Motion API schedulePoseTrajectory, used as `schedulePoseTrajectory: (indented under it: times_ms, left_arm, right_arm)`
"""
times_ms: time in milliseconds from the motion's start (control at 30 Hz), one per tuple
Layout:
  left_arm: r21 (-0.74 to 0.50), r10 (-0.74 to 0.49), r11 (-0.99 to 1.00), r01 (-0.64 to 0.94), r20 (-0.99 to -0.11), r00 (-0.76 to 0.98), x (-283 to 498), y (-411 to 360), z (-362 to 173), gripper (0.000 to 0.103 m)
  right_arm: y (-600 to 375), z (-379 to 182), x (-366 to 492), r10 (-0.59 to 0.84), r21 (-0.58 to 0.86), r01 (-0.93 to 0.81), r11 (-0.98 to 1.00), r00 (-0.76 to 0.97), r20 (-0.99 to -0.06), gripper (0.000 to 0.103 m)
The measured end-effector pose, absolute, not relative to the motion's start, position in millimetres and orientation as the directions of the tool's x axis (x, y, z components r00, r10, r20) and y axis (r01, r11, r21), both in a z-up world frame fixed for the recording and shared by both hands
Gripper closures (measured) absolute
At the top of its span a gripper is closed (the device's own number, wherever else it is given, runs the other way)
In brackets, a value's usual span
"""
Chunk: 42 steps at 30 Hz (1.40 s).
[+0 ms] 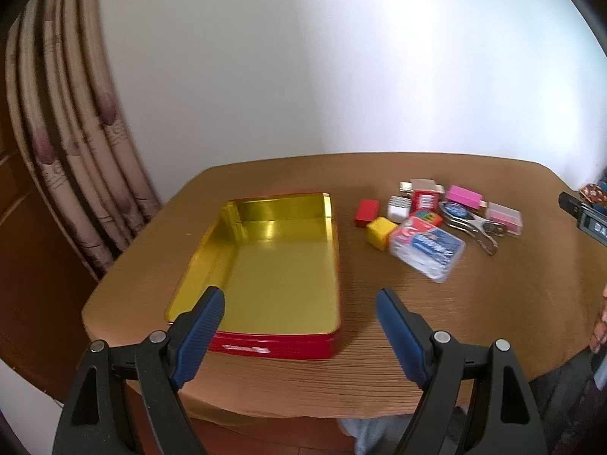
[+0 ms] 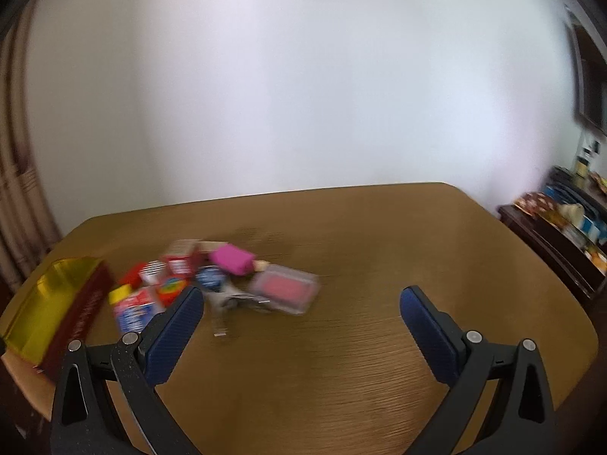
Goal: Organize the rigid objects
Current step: 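Move the left tool toward the object cluster beside the tin, then grasp the blue-red floss box with the left gripper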
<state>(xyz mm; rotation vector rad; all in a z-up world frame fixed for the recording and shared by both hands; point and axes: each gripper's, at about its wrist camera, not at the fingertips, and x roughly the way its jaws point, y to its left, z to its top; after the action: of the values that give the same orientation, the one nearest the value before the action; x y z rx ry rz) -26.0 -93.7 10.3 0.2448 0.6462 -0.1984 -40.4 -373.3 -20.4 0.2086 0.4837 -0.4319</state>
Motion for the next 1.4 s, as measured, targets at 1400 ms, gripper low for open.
schedulePoseTrajectory:
  times_ms: [1400]
  left_arm:
    - [-0.193, -0.173, 0.979, -0.069, -0.96, 0.222, 150.0, -229.2, -74.0, 0.019]
  right_arm:
    - [-518.8, -93.4, -35.7, -0.252, 0.223, 0.483, 0.847, 0.733, -0.632, 0.0]
